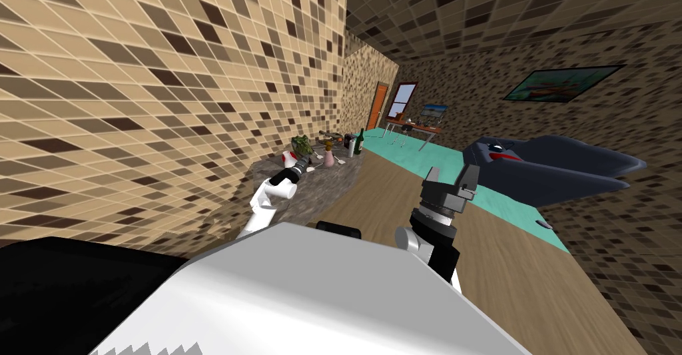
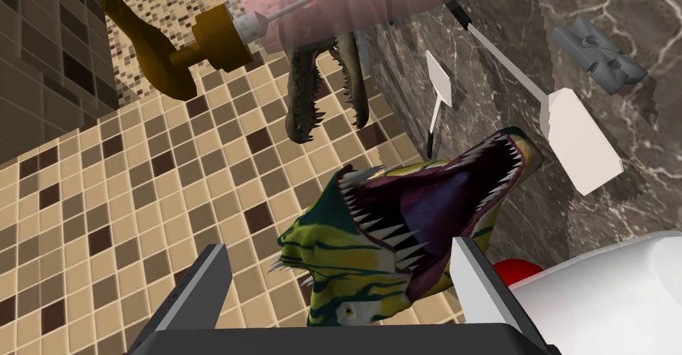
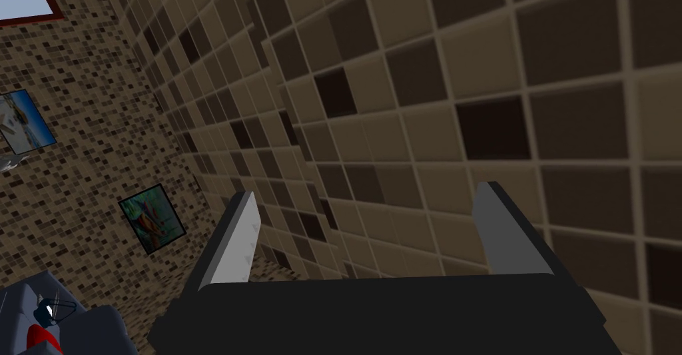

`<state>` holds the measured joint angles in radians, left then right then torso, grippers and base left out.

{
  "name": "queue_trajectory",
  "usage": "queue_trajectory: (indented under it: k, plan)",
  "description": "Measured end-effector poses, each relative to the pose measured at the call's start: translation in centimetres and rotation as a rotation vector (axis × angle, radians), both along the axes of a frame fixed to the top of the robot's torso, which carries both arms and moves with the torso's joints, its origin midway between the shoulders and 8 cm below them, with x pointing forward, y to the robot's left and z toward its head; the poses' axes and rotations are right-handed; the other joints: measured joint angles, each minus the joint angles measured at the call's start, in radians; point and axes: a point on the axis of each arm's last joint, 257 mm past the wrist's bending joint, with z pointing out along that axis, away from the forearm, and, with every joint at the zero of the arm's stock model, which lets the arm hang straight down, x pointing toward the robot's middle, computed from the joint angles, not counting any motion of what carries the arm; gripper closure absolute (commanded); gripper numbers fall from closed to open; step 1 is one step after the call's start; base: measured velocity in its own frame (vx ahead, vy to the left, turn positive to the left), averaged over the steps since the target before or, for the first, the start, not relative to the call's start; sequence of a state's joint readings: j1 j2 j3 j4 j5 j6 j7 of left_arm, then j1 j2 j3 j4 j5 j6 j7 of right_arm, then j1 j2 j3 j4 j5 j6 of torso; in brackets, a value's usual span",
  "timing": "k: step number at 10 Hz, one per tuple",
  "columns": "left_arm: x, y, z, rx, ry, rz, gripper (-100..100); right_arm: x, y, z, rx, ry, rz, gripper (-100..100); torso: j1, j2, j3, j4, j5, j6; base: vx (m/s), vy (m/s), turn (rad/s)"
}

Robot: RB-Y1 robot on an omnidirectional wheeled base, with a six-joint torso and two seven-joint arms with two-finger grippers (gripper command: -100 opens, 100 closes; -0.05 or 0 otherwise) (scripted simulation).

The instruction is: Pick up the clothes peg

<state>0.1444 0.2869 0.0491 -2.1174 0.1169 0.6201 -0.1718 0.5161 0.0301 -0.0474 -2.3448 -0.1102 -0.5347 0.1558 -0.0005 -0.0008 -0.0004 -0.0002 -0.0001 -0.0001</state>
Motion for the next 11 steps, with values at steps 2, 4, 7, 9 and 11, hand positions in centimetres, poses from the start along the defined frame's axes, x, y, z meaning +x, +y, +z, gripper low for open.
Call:
queue_trajectory:
  k: [2,4,7,9,11]
  plan:
    - [0.0,0.1,-0.9,0.001,0.044,0.004,-100,0.0,0.0,0.0,0.000,0.000,0.000,0,0.000,0.000,0.000,0.000,0.000,0.000,0.006,-0.004,-0.017]
    - [0.1,0.4,-1.8,0.000,0.090,0.005,-100,0.0,0.0,0.0,0.000,0.000,0.000,0,0.000,0.000,0.000,0.000,0.000,0.000,0.011,-0.006,-0.014]
    - [0.2,0.7,-2.9,-0.001,0.157,0.009,-100,0.0,0.0,0.0,0.000,0.000,0.000,0,0.000,-0.001,0.000,0.000,0.000,0.000,0.017,-0.005,-0.023]
    - [0.0,0.9,-4.0,-0.002,0.202,0.011,-100,0.0,0.0,0.0,0.000,0.000,0.000,0,0.000,-0.001,0.000,0.000,0.000,0.000,0.021,-0.006,-0.036]
    - [-0.3,1.0,-4.8,-0.002,0.245,0.014,-100,0.0,0.0,0.0,0.000,0.000,0.000,0,0.000,0.000,0.000,0.000,0.000,0.000,0.019,-0.010,-0.022]
